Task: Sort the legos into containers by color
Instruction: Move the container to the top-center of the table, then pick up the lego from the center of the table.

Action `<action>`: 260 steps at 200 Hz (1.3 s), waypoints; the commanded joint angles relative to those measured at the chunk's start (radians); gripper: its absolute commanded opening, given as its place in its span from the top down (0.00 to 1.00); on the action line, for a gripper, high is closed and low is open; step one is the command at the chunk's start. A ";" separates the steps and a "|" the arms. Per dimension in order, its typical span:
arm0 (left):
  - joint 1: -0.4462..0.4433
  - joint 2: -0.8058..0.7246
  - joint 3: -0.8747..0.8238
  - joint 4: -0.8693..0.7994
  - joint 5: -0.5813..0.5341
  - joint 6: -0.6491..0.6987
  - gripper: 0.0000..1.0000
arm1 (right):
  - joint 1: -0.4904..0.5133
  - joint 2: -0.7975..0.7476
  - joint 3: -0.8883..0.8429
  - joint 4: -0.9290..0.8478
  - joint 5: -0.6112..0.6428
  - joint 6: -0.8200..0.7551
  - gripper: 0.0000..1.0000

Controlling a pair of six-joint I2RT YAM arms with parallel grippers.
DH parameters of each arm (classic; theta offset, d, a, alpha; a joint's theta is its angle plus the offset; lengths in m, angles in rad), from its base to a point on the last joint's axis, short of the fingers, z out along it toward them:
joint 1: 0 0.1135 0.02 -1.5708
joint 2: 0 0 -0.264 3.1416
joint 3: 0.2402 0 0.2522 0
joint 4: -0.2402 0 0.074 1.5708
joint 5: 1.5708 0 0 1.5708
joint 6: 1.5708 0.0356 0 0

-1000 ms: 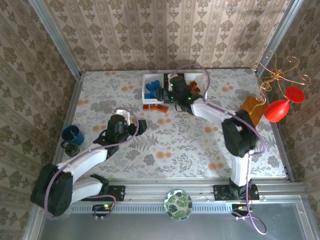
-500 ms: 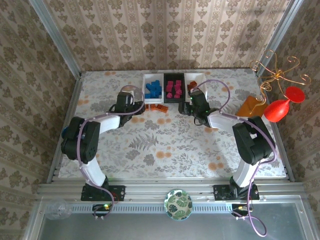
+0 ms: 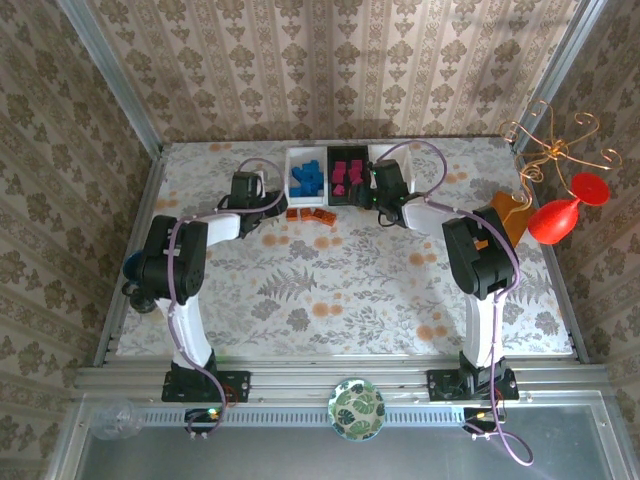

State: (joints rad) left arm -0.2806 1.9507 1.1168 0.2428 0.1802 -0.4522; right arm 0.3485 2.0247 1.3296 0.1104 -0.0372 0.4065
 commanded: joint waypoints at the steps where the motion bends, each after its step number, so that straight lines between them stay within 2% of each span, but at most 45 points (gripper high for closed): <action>1: 0.011 0.015 0.036 -0.015 0.038 0.016 0.48 | 0.001 -0.020 -0.010 -0.014 -0.026 -0.024 0.45; 40: 0.013 0.061 0.113 -0.046 0.051 0.024 0.48 | 0.006 -0.036 -0.063 -0.007 -0.019 -0.043 0.44; 100: 0.014 0.120 0.207 -0.093 0.061 0.032 0.47 | -0.016 0.040 0.045 -0.068 -0.007 -0.077 0.44; 131: 0.014 0.097 0.210 -0.105 0.072 0.031 0.44 | -0.014 0.048 0.087 -0.104 -0.020 -0.089 0.45; 161: 0.012 -0.016 0.091 -0.009 0.104 -0.014 0.37 | 0.009 -0.051 -0.032 -0.060 -0.017 -0.098 0.44; 197: 0.007 -0.202 -0.124 0.160 0.146 -0.085 0.32 | 0.104 -0.155 -0.197 -0.006 0.009 -0.164 0.38; 229: -0.003 -0.321 -0.293 0.263 0.166 -0.132 0.28 | 0.187 -0.124 -0.203 -0.019 0.061 -0.266 0.31; 260: -0.008 -0.396 -0.392 0.289 0.166 -0.142 0.27 | 0.204 -0.053 -0.146 -0.029 0.051 -0.295 0.28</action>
State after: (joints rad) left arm -0.2810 1.5986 0.7860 0.4713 0.3229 -0.5575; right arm 0.5606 1.9076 1.1362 0.0727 -0.0189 0.1741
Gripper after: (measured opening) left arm 0.726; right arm 0.712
